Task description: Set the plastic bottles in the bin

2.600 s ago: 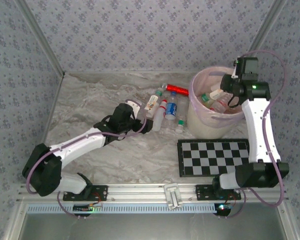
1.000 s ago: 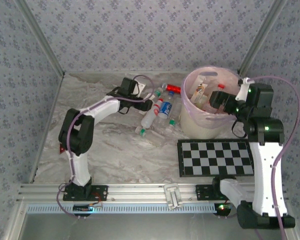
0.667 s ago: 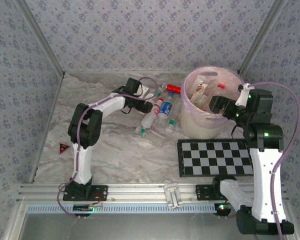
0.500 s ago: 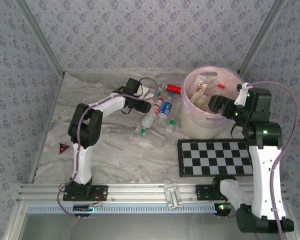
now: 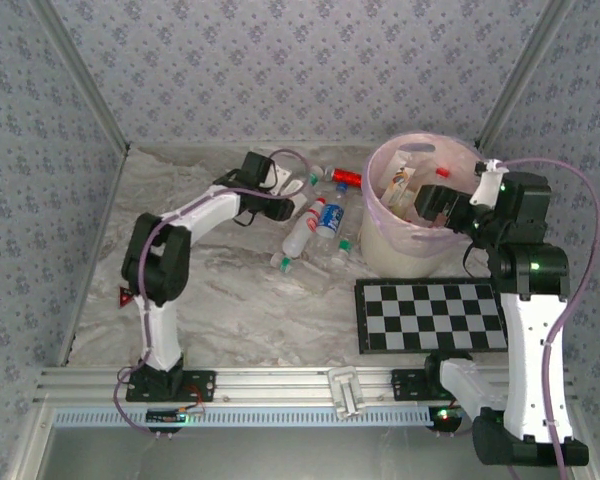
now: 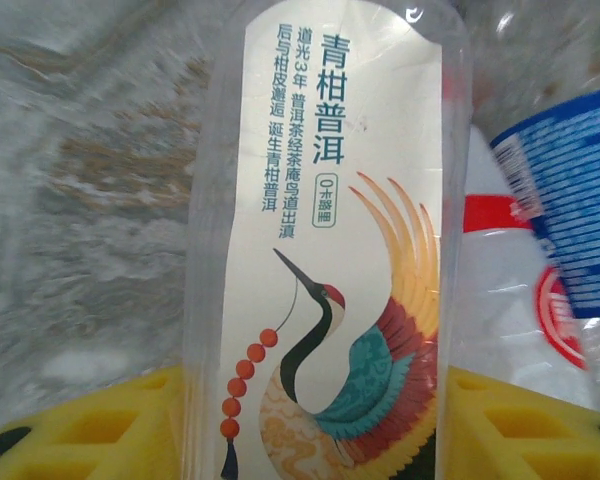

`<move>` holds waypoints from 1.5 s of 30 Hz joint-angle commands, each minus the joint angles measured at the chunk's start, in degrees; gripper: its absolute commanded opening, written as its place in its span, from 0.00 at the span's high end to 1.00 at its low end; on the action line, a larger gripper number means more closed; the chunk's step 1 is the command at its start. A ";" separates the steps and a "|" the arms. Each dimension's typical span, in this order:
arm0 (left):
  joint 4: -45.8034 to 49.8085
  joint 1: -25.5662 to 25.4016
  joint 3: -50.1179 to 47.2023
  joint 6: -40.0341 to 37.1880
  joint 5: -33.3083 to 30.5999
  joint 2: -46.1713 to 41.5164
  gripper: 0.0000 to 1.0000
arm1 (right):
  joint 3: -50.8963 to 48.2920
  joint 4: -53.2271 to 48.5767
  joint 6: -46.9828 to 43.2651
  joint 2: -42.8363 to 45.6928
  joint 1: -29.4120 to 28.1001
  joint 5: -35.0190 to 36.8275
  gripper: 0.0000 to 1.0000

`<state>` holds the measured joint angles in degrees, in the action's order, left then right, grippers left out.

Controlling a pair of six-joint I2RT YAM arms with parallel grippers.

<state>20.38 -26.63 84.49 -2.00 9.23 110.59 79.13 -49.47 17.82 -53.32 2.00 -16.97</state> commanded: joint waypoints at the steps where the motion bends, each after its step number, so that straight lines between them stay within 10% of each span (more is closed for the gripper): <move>1: -4.24 1.04 -4.48 1.35 0.71 -9.77 0.58 | 2.07 4.61 3.15 -1.45 -0.44 -7.20 0.01; 16: -42.76 -5.98 -42.07 21.19 4.90 -44.01 0.72 | 11.29 22.85 8.31 -22.74 -27.67 -6.32 0.21; 27: -48.59 -11.31 -45.64 20.73 3.57 -48.36 0.72 | 16.26 21.45 9.45 -32.48 -29.07 -3.49 0.10; 45: -47.28 -14.06 -43.02 18.02 5.41 -44.26 0.71 | 17.93 24.34 9.80 -34.66 -27.87 -7.30 0.63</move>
<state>-25.76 -39.92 38.74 17.58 12.71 65.91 94.35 -25.65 28.36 -87.55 -26.59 -23.86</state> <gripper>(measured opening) 0.532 0.397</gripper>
